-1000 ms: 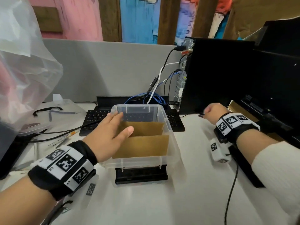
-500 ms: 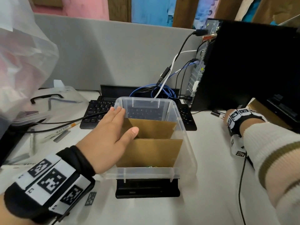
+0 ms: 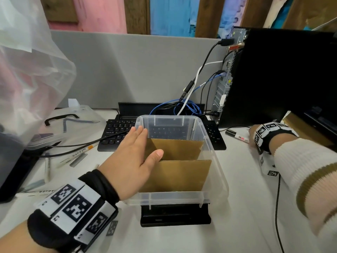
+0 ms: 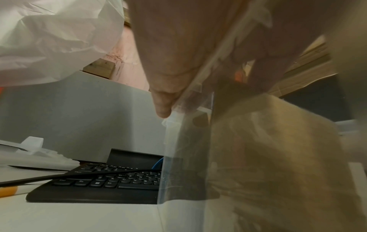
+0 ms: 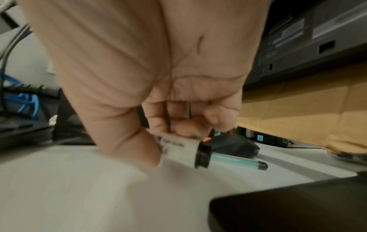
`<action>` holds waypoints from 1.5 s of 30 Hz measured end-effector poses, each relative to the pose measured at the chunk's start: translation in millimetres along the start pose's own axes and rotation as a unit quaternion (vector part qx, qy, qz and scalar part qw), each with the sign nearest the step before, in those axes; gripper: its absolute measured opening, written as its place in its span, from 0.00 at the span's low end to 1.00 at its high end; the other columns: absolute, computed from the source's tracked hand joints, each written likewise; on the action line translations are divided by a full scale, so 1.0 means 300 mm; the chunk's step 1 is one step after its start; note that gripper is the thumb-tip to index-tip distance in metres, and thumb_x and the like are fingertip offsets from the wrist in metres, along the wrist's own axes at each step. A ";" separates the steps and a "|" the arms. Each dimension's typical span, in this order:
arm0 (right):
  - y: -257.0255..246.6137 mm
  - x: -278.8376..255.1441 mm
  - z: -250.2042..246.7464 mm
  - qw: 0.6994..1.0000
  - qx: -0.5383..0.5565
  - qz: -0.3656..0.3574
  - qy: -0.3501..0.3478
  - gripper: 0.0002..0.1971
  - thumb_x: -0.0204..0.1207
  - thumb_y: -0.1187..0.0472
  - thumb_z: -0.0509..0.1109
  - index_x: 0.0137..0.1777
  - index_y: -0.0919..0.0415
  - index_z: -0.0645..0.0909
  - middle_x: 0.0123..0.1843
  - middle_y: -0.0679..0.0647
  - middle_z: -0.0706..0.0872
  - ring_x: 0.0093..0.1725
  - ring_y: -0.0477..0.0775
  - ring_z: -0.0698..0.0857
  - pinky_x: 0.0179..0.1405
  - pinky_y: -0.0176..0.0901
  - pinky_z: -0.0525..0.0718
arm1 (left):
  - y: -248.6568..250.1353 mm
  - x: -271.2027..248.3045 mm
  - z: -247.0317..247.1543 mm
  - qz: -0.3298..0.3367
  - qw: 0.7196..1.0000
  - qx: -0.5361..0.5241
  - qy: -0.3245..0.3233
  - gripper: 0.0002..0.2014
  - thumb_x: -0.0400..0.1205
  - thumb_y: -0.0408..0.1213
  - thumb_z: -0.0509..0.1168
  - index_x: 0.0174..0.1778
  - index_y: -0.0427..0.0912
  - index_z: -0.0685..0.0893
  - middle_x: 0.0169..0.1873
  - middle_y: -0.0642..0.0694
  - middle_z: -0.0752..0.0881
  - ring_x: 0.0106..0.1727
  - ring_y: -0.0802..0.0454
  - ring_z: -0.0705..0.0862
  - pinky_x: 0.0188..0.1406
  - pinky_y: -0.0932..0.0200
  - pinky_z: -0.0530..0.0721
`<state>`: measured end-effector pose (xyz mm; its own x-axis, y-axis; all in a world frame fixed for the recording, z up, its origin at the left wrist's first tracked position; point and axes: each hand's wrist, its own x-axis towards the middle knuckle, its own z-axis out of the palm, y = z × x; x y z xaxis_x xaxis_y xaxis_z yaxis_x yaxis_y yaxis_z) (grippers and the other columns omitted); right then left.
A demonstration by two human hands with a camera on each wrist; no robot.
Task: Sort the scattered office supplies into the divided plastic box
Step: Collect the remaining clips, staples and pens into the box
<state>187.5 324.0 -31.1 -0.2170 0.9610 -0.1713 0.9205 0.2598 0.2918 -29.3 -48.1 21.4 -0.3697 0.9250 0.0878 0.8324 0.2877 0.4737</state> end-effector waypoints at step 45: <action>0.114 -0.108 -0.215 0.982 0.148 -0.120 0.003 0.05 0.75 0.66 0.70 0.40 0.66 0.78 0.35 0.56 0.88 0.31 0.56 0.83 0.22 0.38 0.78 | -0.006 0.002 0.004 0.012 1.000 -0.020 0.020 0.42 0.76 0.68 0.44 0.84 0.50 0.49 0.82 0.60 0.45 0.77 0.75 0.36 0.57 0.91 0.31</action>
<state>205.0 307.9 44.9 -0.4401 0.8762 -0.1963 0.8966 0.4408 -0.0425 -30.4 -47.7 19.5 -0.3673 0.9204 0.1336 0.8237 0.2552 0.5064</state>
